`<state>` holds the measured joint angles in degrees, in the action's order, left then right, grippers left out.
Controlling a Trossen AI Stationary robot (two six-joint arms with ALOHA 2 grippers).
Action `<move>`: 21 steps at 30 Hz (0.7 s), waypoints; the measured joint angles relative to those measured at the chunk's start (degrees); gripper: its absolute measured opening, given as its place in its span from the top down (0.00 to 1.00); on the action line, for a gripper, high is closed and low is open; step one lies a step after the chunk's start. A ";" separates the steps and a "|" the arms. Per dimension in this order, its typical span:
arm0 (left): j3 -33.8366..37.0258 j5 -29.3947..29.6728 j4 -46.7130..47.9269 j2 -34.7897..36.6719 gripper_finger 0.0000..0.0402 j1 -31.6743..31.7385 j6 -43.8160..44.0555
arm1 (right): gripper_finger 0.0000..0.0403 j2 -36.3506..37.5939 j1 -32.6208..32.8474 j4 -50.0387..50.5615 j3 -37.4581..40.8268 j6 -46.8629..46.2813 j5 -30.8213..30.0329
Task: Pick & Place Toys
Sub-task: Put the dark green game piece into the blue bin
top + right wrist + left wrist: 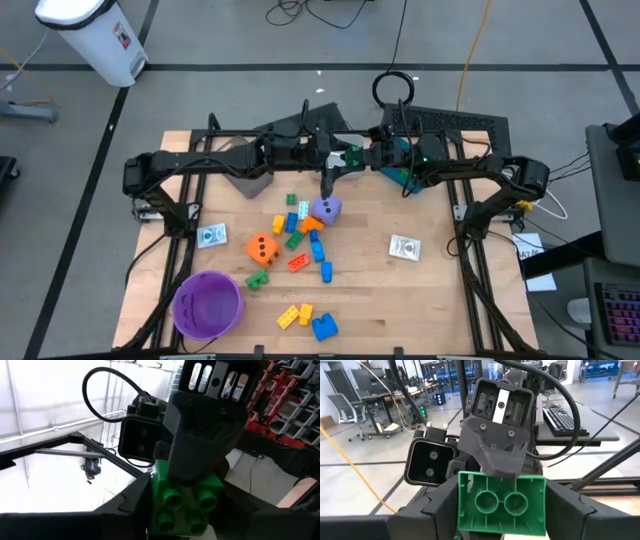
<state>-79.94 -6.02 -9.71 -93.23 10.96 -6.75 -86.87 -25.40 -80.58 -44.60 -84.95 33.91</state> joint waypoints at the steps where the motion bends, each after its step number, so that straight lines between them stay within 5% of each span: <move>1: 0.00 0.06 -0.51 -0.02 0.39 0.00 0.36 | 0.63 0.00 -0.03 -0.04 -0.01 0.52 0.02; 15: -13.25 1.63 6.02 1.51 0.20 1.63 2.37 | 0.65 5.02 -6.96 0.14 0.00 1.80 3.73; 18: -16.63 1.70 9.59 1.81 0.22 2.50 1.65 | 0.65 9.44 -10.09 8.14 -0.02 6.33 7.33; 21: -18.16 1.99 13.90 2.30 0.23 3.86 1.05 | 0.65 14.97 -12.41 26.71 -0.02 16.22 9.58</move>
<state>-98.10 -4.03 4.19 -90.93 14.82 -5.70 -71.90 -37.81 -53.86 -44.62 -68.74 43.49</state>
